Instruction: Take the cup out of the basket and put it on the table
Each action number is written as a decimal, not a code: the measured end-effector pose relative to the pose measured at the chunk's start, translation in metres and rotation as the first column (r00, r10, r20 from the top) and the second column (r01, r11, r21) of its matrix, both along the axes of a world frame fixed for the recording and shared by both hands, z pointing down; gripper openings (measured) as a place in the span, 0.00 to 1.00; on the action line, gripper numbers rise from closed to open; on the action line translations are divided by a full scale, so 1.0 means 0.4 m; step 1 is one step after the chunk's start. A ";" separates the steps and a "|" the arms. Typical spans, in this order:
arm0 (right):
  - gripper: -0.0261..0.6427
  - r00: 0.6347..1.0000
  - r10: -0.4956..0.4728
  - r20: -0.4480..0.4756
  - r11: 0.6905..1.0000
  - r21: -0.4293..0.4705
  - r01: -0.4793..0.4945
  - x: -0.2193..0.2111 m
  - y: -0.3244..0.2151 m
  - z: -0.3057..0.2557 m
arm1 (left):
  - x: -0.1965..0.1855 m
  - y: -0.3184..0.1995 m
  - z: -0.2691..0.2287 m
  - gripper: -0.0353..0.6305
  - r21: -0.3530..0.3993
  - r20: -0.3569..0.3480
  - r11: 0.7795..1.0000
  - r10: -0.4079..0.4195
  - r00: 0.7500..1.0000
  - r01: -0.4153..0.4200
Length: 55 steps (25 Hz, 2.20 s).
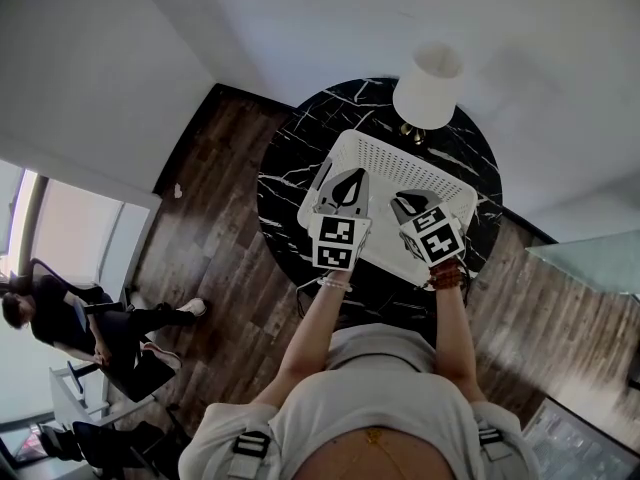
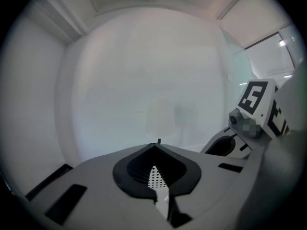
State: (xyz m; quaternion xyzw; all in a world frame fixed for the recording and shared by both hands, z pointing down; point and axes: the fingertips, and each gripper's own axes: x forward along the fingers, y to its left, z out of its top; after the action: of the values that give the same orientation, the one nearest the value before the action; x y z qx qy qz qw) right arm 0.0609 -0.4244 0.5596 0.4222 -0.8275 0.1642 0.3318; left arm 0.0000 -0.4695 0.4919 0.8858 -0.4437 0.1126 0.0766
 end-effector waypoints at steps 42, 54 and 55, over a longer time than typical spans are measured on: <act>0.10 0.998 0.050 0.028 0.984 0.171 -0.054 0.097 0.048 -0.216 | 0.076 0.029 -0.036 0.06 0.030 0.020 0.998 0.049 0.999 -0.050; 0.10 0.997 0.060 0.041 0.978 0.197 -0.067 0.107 0.062 -0.240 | 0.071 0.043 -0.051 0.06 0.037 0.016 0.998 0.042 0.999 -0.043; 0.10 0.997 0.061 0.043 0.978 0.199 -0.068 0.108 0.064 -0.241 | 0.071 0.046 -0.052 0.06 0.038 0.016 0.998 0.042 0.999 -0.043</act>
State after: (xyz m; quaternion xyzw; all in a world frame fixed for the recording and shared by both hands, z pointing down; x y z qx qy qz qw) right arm 0.1040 -0.3988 0.4633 0.4771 -0.8316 0.0983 0.2667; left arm 0.0284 -0.4512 0.4712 0.8955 -0.4273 0.1125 0.0538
